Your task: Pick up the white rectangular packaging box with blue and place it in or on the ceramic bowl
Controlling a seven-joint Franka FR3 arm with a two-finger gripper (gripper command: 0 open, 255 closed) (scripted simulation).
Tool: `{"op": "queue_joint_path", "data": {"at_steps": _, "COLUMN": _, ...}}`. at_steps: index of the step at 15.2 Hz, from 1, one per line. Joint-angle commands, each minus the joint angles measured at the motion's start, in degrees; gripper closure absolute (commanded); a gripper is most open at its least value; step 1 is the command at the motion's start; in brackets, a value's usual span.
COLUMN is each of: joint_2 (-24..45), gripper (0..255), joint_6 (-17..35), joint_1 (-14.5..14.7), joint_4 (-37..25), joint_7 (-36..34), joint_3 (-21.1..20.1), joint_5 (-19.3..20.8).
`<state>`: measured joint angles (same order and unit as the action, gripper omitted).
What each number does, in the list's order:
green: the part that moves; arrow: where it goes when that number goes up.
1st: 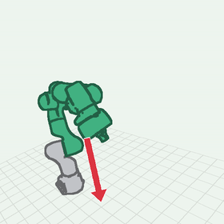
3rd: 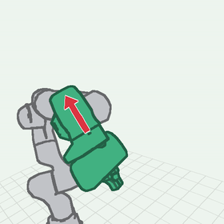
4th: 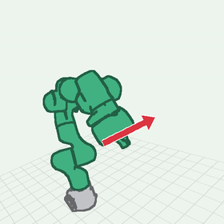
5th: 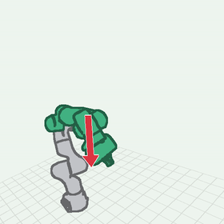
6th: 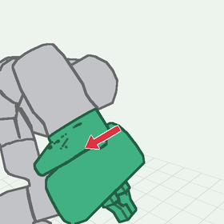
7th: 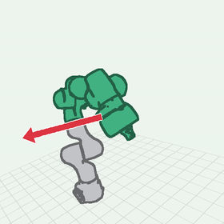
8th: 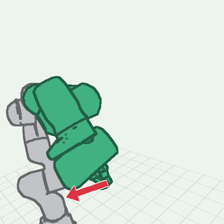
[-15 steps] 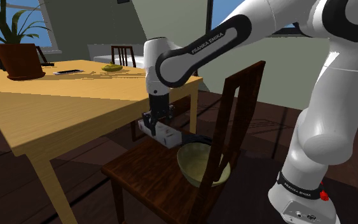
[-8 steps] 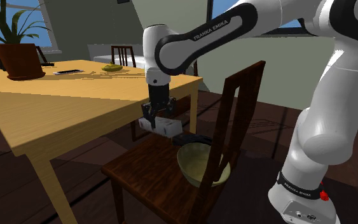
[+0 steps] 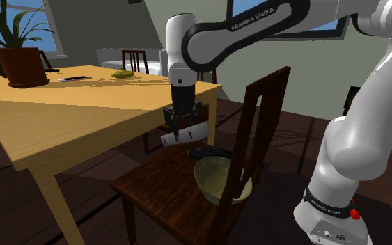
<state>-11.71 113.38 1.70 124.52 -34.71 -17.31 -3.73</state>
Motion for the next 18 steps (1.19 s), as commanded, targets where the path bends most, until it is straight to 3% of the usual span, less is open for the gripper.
{"op": "queue_joint_path", "data": {"at_steps": 1, "joint_2": -4.2, "gripper": 255, "joint_6": 0.0, "joint_1": 0.7, "joint_4": 4.0, "joint_7": -0.2, "joint_3": -0.2, "joint_5": -1.4}}
{"op": "queue_joint_path", "data": {"at_steps": 8, "joint_2": -20.4, "gripper": 255, "joint_6": -3.2, "joint_1": 4.5, "joint_4": 16.6, "joint_7": -0.8, "joint_3": -0.5, "joint_5": -6.2}}
{"op": "queue_joint_path", "data": {"at_steps": 12, "joint_2": -31.6, "gripper": 255, "joint_6": -7.6, "joint_1": 8.1, "joint_4": 23.4, "joint_7": -2.5, "joint_3": -0.7, "joint_5": -9.0}}
{"op": "queue_joint_path", "data": {"at_steps": 18, "joint_2": -30.5, "gripper": 255, "joint_6": -2.5, "joint_1": 9.9, "joint_4": 27.5, "joint_7": -3.2, "joint_3": -0.5, "joint_5": -8.9}}
